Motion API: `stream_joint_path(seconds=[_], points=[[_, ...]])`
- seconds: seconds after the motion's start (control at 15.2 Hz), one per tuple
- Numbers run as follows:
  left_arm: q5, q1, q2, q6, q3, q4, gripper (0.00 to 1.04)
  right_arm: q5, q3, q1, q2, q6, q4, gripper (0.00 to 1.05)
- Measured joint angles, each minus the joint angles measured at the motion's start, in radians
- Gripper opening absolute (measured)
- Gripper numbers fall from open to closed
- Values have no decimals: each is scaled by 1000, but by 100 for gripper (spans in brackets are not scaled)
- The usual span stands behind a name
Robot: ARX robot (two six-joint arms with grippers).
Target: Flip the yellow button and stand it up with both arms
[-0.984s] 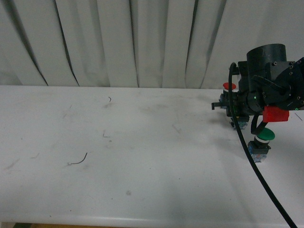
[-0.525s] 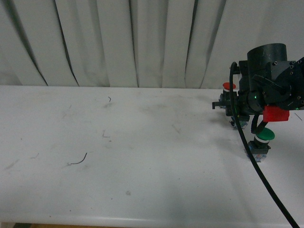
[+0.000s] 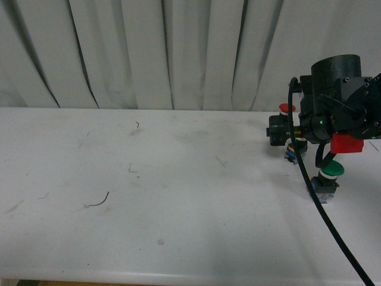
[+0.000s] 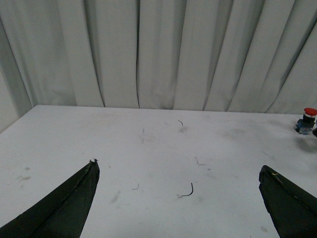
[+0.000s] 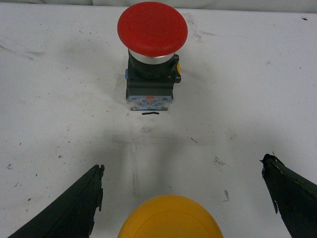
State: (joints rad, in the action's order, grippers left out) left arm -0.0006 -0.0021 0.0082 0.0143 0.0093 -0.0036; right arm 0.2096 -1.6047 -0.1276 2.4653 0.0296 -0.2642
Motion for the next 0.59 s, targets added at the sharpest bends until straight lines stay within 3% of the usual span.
stream_joint_path(seconds=[0.33, 0.59], points=[[0, 0, 0, 0, 0, 0, 98, -75, 161, 45, -196, -4, -100, 98], [0, 0, 0, 0, 0, 0, 98, -168, 412, 117, -502, -4, -218, 98]])
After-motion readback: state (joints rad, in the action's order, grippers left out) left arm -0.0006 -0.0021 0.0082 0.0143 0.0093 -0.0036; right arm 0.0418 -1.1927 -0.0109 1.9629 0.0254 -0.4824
